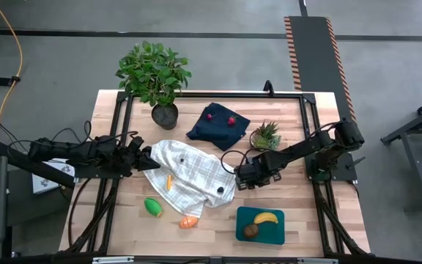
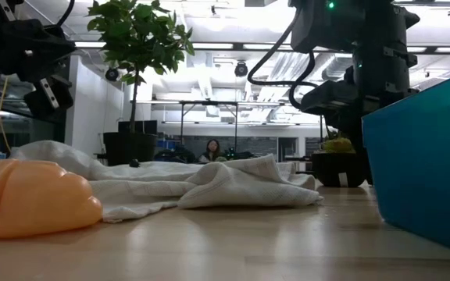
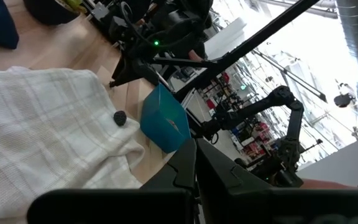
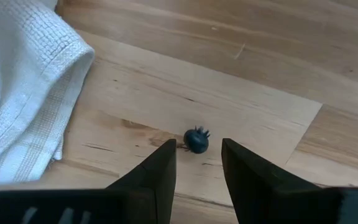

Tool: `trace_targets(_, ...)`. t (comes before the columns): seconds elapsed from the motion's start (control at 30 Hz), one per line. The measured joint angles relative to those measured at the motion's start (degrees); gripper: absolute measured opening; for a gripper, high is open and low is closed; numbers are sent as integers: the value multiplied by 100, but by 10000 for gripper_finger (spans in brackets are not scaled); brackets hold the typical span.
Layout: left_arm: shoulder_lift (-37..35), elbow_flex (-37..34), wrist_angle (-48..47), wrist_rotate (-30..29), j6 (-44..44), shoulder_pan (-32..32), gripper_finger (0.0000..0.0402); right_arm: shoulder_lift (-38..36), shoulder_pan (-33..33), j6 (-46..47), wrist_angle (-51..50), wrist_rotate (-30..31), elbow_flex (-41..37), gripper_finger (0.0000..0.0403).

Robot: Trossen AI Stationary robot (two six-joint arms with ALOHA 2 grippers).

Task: Pick and placing Produce into tupperware
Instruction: Put the right blueberry into the bin

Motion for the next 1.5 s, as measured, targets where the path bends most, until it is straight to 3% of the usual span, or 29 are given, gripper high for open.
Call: trace_targets(1.5,3,0,9,66,-51,0,1,280,-4,-60,164,-110,6,115)
